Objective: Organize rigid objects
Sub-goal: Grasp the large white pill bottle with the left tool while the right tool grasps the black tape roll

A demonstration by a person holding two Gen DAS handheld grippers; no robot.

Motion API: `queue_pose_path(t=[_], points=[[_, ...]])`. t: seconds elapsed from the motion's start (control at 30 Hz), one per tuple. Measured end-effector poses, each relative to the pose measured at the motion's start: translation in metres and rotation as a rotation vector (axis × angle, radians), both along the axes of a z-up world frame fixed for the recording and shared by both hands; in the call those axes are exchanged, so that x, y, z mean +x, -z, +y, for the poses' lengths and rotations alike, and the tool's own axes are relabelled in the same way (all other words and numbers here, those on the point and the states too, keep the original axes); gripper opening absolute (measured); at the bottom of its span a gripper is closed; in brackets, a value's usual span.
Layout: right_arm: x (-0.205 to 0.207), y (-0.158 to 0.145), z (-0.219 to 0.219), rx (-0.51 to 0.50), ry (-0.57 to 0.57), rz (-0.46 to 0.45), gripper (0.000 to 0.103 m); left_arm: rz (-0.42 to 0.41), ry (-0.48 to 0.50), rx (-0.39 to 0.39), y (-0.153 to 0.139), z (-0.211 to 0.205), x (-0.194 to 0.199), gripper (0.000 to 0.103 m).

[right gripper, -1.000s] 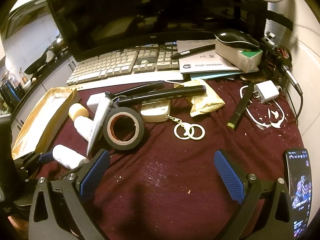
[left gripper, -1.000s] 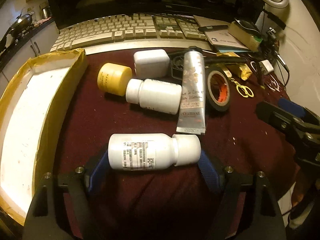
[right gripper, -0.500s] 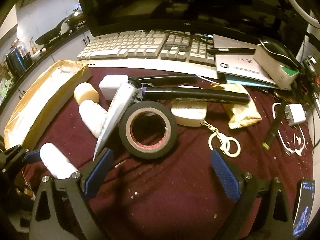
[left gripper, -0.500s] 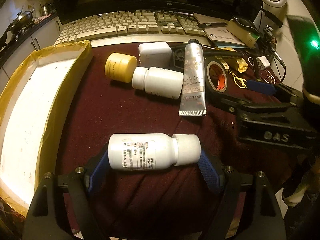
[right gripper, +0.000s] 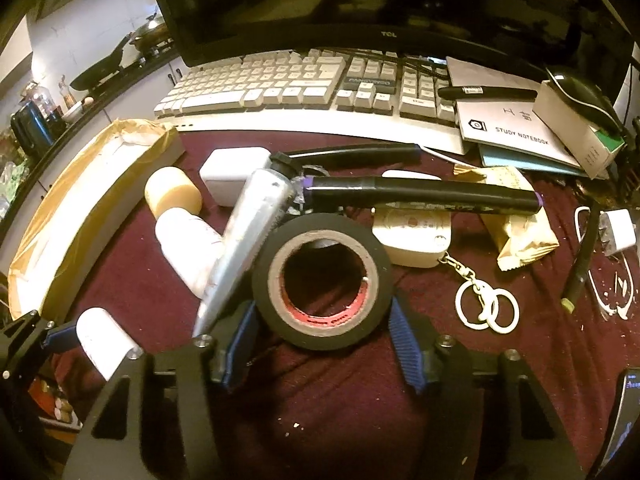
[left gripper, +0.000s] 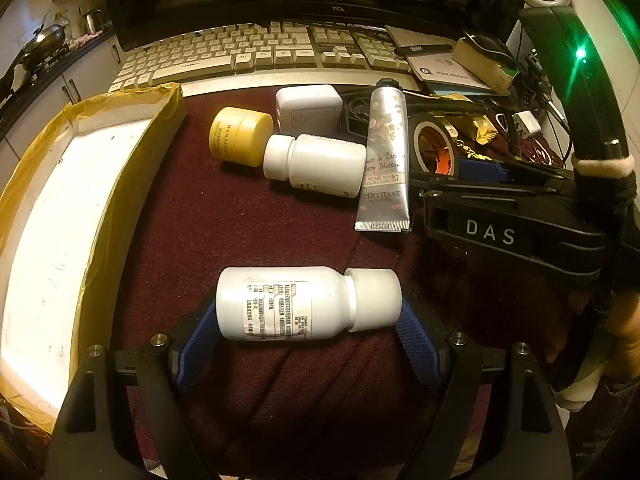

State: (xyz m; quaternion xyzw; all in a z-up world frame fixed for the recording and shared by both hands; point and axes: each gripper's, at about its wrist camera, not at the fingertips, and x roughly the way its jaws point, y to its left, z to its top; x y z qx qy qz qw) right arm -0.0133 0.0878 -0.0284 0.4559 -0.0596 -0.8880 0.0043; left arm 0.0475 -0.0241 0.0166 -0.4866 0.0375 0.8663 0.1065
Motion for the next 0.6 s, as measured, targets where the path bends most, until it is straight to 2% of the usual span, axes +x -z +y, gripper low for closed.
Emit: queue_pose_path(t=[0.33, 0.6], points=[[0.006, -0.003, 0.005, -0.033, 0.01, 0.026, 0.055, 0.006, 0.0, -0.009, 0.0, 0.0, 0.001, 0.083], [0.016, -0.017, 0.013, -0.054, 0.03, 0.071, 0.055, 0.002, -0.002, 0.003, 0.0, 0.0, 0.002, 0.083]])
